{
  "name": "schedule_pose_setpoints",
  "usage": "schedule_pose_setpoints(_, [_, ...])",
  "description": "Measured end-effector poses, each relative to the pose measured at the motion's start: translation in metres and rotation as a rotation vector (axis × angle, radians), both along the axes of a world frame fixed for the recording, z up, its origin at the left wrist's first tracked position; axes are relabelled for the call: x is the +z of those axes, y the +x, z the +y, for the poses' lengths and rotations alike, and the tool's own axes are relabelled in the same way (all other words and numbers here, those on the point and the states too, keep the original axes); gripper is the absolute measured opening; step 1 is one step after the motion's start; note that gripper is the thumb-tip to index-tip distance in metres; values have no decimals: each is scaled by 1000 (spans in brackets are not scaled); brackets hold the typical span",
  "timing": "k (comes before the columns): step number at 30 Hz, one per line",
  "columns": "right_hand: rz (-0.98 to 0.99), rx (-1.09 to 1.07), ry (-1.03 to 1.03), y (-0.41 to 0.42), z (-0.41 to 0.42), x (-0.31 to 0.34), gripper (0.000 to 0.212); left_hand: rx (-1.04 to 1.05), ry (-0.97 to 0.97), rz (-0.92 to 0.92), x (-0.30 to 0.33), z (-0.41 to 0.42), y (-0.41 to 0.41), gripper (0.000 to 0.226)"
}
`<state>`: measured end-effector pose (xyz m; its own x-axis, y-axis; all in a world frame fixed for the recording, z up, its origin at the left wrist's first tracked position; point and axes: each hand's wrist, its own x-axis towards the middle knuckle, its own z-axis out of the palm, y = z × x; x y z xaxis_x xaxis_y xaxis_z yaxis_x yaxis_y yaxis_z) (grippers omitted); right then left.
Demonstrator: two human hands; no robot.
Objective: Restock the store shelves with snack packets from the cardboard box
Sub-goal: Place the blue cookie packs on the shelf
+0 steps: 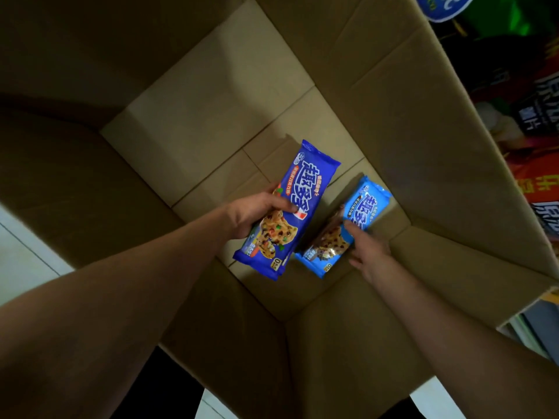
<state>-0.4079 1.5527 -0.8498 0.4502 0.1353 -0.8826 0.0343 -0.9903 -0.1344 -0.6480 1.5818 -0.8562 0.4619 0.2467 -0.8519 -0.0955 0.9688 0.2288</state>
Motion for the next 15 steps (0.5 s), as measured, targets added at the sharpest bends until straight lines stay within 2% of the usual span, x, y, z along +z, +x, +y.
schedule_pose_setpoints(2, [80, -39, 5, -10, -3, -7, 50, -1, 17, 9, -3, -5, 5, 29])
schedule_pose_setpoints(4, [17, -18, 122, -26, -2, -17, 46, 20, 20, -3, -5, -7, 9, 28])
schedule_pose_setpoints(7, [-102, 217, 188, -51, 5, -22, 38, 52, -36, -42, -4, -8, 9, 21])
schedule_pose_setpoints(9, [-13, 239, 214, -63, 9, -19, 33, 85, -60, -53, 0, -8, 6, 22])
schedule_pose_setpoints(12, [109, 217, 253, -74, 16, 7, 44, 161, -66, -63, 20, -4, -6, 27])
schedule_pose_setpoints(15, [200, 256, 280, -76, 22, 54, 70, 195, -66, -68, 62, 3, -19, 34])
